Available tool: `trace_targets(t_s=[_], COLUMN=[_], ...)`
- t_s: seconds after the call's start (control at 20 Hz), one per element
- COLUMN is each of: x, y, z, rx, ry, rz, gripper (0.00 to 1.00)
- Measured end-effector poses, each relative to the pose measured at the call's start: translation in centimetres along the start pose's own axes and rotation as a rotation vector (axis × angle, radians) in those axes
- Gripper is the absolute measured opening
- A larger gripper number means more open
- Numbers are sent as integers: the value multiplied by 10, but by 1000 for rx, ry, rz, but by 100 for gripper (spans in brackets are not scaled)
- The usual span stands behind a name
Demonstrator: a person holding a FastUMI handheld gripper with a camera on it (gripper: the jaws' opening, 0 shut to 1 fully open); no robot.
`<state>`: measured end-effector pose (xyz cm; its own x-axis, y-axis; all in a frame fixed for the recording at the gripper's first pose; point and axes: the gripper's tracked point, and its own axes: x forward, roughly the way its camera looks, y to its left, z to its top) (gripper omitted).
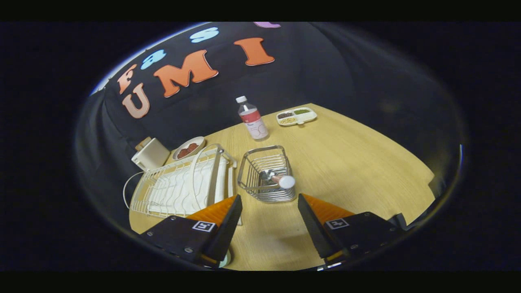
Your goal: Take the plate from the dish rack, then take the spoon from the basket and place it into the plate.
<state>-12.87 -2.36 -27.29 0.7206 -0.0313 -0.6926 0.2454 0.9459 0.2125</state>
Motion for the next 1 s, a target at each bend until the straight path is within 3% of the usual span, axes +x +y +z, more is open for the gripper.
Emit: trace_targets(t_s=[0.1,0.3,0.45,0.6,0.8,1.0], x=[5,12,10,6,5,-3], y=[-5,0,4,8,21,31], z=[14,19,25,33,30,42], rx=[-39,-114,-169,-220,-192,-227], ry=[-64,-109,-152,-175,-135,-142], rz=[-26,-36,-54,-53,-12,-2], gripper=[83,68,50,40,20,13])
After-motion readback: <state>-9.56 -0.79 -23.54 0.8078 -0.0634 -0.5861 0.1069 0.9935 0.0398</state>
